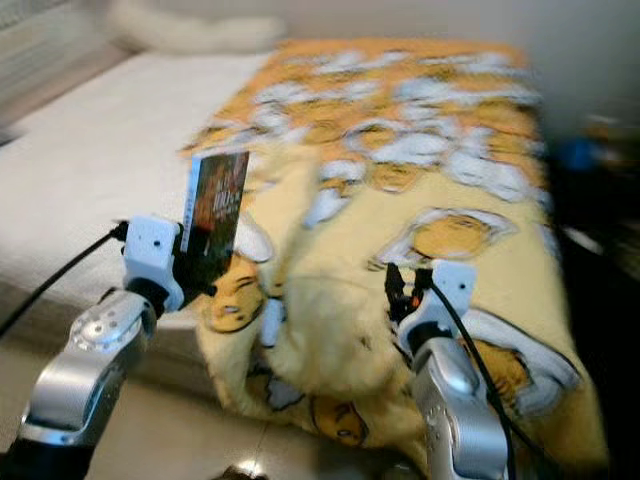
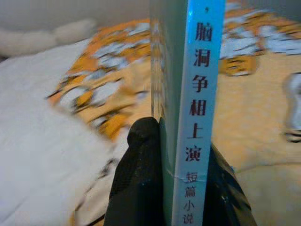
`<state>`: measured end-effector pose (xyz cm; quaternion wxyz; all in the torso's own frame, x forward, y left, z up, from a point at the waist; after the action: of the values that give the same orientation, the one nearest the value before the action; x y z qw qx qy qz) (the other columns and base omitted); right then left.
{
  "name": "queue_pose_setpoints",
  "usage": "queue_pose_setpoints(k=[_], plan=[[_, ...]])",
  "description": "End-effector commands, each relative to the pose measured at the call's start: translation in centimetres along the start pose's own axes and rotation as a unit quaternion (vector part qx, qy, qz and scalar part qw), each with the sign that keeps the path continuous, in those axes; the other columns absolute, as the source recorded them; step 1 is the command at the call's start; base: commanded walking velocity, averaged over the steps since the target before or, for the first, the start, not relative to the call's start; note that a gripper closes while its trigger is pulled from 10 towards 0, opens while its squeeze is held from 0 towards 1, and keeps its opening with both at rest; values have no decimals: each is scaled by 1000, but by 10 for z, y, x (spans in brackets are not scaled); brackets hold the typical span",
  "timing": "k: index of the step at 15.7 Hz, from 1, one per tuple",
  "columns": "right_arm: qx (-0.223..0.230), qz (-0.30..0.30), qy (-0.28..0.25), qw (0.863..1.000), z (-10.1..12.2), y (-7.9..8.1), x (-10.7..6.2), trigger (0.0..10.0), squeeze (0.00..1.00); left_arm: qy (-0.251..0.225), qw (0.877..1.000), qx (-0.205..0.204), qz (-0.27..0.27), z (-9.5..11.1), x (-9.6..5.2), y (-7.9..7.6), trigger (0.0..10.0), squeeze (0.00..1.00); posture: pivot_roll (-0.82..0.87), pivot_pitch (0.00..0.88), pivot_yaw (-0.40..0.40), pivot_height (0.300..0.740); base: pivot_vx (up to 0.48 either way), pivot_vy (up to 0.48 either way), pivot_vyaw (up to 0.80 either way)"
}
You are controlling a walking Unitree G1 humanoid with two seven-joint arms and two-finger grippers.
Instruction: Clean up the room
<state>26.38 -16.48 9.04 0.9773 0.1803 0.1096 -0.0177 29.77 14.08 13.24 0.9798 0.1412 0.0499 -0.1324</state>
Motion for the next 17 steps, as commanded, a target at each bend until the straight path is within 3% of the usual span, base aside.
queue_pose_setpoints(k=[1,6,17], plan=[[-6,-3,1,1000,2,1,1,10000,0,-25,1000,9,0,12,-1,-1,10000,0,-15,0,109,740,0,480,-800],[-9,2,13,1000,0,5,3,10000,0,-20,1000,6,4,10,-6,0,10000,0,-3,0,101,740,0,480,-749],[-21,19,10,1000,4,12,6,10000,0,1,1000,3,20,2,-11,8,10000,0,4,0,87,740,0,480,0]])
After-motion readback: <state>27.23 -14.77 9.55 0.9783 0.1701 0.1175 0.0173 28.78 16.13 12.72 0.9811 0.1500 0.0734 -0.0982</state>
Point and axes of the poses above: a point about 5 cm out from each wrist's last joint towards the gripper, its own x axis pointing out of the wrist towards the gripper, its own z axis along the axis of the wrist's last joint, y = z × x, the point moved 2 cm from there along x, pointing out of the wrist towards the gripper, and after that the axes turned 8 degrees about x, right-handed, at the moved point
